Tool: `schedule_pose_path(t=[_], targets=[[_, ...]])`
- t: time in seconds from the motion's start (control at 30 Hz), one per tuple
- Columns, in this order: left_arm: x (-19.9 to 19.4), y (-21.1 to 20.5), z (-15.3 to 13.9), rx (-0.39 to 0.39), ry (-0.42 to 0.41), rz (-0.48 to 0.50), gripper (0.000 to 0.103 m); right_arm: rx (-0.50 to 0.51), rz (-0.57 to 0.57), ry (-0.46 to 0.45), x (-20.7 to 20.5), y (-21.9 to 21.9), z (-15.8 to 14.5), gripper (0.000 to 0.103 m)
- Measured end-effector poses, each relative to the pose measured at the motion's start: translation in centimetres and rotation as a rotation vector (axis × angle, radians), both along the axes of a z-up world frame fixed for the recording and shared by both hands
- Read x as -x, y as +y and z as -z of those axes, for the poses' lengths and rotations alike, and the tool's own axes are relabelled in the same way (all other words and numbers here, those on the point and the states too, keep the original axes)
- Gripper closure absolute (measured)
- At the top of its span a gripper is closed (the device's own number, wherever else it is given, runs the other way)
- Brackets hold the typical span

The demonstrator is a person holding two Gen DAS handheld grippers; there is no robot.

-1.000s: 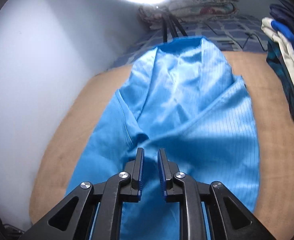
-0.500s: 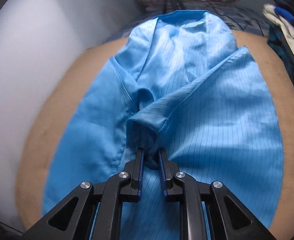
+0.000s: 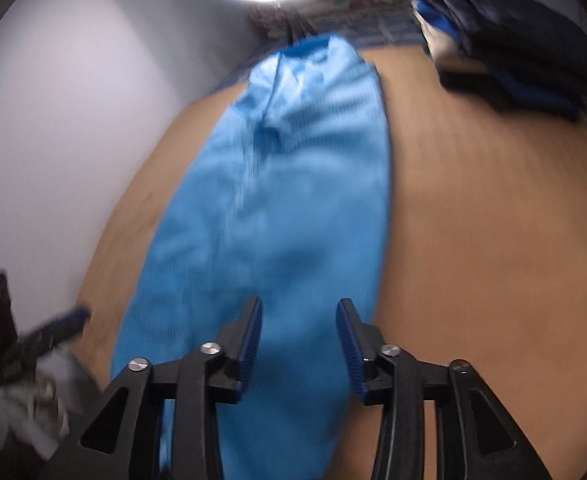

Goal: Fold large clothes

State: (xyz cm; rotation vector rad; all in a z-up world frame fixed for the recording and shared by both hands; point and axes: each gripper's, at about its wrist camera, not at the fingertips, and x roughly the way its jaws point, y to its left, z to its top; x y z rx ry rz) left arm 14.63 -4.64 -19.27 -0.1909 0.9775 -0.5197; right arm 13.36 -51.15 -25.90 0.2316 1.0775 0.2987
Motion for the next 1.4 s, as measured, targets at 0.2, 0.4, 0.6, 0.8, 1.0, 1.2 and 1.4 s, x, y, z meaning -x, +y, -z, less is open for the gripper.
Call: schedule_pose_path(t=[0.2,0.4,0.6,0.8,1.0,1.2,1.4], targets=[[1.1,1.9,1.8,-0.057,0.044,-0.070,0.061,-0.021,-0.007,0.104,6.4,-0.4,3.5,0.051],[0.7,3.7,4.4,-0.037,0.154,-0.124,0.061,-0.068,-0.039,0.132,8.1,0.2,5.6,0.100],[0.9,4.8,7.1,0.035,0.272,-0.135,0.061,-0.174,0.009,0.128,9.1,-2.3,5.1,0.100],[0.9,6.8,8.6,0.237,0.393,-0.167,0.061,-0.247,-0.049,0.143,8.9,-1.8,5.4,0.068],[0.8,5.9,10.1,0.283,0.457,-0.103,0.091,-0.377,-0.069,0.174,8.7,-2.8,7.6,0.071],[1.4,5.5,8.9,0.272,0.422,-0.080,0.097,-0.452,-0.073,0.186,8.2,-2.4,8.8,0.095],[1.8,4.7,9.7,0.258,0.431,-0.064,0.087,-0.462,-0.082,0.190,8.0,-2.1,9.3,0.087]])
